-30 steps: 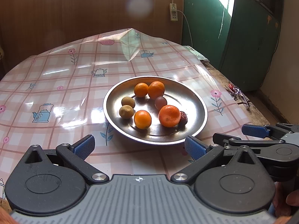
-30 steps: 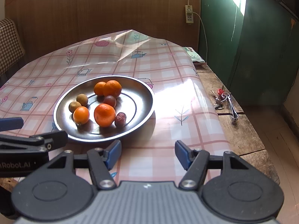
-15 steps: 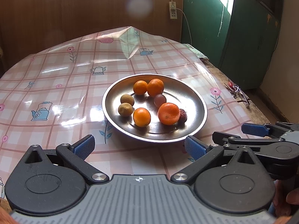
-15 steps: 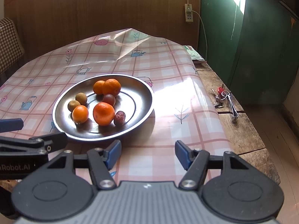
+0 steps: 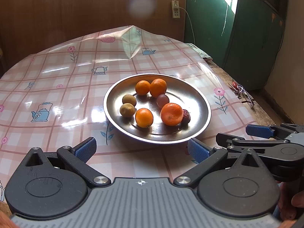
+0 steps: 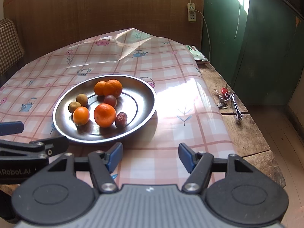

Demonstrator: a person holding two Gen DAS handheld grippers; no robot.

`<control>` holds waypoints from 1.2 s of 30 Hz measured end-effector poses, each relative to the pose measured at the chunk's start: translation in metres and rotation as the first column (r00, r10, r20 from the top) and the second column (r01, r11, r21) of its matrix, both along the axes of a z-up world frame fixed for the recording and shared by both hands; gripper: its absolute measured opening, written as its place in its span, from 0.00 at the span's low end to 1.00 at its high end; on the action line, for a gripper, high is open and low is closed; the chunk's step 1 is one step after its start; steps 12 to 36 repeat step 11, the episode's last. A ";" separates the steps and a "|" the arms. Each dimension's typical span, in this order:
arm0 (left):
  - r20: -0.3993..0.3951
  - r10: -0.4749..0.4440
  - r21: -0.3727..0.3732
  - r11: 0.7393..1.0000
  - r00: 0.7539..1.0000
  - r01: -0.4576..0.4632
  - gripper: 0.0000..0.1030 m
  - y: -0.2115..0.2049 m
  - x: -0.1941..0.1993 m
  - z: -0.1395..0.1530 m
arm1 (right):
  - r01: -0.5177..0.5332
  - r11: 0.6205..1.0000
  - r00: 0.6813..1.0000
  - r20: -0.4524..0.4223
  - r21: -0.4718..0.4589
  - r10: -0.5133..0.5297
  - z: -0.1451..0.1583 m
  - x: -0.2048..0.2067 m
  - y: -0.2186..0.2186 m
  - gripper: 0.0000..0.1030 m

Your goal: Organize fruits

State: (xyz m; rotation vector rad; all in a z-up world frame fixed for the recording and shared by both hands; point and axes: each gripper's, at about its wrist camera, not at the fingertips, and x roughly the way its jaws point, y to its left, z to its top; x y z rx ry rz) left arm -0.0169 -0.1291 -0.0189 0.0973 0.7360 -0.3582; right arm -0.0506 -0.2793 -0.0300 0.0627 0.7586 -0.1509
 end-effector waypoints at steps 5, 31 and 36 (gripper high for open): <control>0.004 0.000 0.003 1.000 1.000 0.000 1.00 0.000 0.000 -0.001 | 0.000 1.000 1.000 -0.001 0.002 0.000 -0.001 0.000 0.000 0.65; 0.001 0.001 0.005 1.000 1.000 -0.001 1.00 0.001 0.001 -0.001 | -0.001 1.000 1.000 -0.002 0.001 0.001 -0.002 0.000 0.000 0.66; 0.001 0.001 0.005 1.000 1.000 -0.001 1.00 0.001 0.001 -0.001 | -0.001 1.000 1.000 -0.002 0.001 0.001 -0.002 0.000 0.000 0.66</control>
